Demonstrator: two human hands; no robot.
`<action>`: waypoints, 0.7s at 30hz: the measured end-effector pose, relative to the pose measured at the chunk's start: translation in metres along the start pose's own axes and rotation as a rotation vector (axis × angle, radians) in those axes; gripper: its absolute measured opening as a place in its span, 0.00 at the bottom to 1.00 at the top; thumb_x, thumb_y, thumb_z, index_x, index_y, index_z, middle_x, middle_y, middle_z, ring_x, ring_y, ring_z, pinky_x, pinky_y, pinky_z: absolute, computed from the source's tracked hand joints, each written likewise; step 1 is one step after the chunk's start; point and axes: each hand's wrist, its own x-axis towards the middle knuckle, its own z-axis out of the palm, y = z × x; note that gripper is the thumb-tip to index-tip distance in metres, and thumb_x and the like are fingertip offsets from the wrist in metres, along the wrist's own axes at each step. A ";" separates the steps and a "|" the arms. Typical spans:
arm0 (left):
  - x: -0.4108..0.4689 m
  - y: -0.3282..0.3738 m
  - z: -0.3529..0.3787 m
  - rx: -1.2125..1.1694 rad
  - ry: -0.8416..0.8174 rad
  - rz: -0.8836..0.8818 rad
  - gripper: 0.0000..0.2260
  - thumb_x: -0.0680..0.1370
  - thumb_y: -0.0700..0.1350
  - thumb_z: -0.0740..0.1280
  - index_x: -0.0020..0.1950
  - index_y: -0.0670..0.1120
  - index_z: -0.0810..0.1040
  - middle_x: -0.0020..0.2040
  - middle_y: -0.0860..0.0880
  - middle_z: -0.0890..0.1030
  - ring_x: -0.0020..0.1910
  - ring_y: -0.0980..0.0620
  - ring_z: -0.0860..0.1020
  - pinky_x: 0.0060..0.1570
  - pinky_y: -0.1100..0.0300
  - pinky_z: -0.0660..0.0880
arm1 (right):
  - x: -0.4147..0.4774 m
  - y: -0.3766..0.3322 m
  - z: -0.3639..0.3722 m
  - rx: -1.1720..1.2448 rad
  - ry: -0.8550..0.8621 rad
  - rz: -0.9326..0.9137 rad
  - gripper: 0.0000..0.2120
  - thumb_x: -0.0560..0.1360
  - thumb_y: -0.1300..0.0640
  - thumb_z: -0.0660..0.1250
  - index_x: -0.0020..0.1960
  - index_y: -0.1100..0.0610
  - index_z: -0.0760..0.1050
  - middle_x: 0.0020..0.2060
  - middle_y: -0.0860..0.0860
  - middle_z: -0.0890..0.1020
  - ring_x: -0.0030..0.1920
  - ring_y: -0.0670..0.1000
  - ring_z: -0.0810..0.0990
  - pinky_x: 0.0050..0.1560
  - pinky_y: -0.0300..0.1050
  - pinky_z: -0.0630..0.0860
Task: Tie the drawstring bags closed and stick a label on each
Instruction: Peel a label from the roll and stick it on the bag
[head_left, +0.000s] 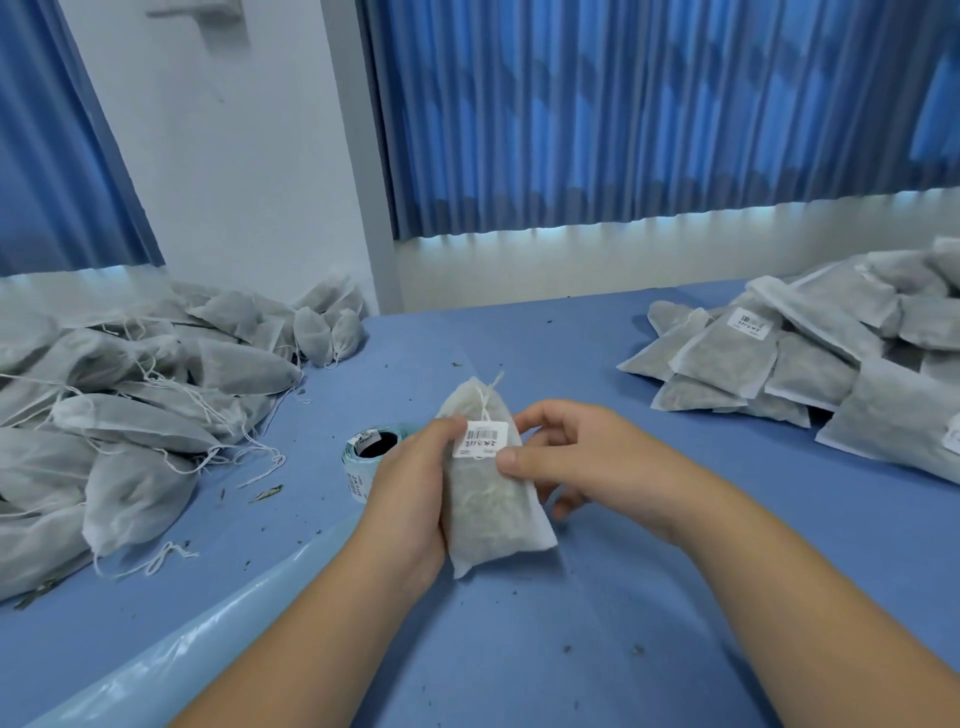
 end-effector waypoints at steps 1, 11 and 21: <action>0.000 0.002 0.004 -0.030 0.014 -0.010 0.14 0.79 0.45 0.63 0.58 0.38 0.80 0.54 0.37 0.84 0.51 0.39 0.83 0.54 0.45 0.80 | -0.001 0.000 -0.002 -0.022 -0.021 0.008 0.14 0.72 0.50 0.74 0.56 0.50 0.77 0.37 0.46 0.82 0.38 0.47 0.82 0.39 0.43 0.79; 0.013 0.006 0.075 -0.084 -0.058 0.070 0.09 0.78 0.44 0.63 0.47 0.41 0.81 0.37 0.46 0.83 0.35 0.48 0.83 0.38 0.55 0.79 | -0.022 0.012 -0.051 0.324 0.266 0.088 0.12 0.74 0.56 0.72 0.54 0.59 0.78 0.39 0.56 0.85 0.32 0.52 0.81 0.31 0.40 0.76; 0.015 -0.018 0.187 -0.007 -0.246 -0.078 0.03 0.77 0.43 0.65 0.46 0.46 0.77 0.44 0.48 0.79 0.41 0.48 0.79 0.42 0.55 0.74 | -0.062 0.013 -0.158 0.635 0.786 0.042 0.03 0.75 0.61 0.69 0.45 0.60 0.77 0.29 0.53 0.80 0.23 0.46 0.75 0.24 0.36 0.72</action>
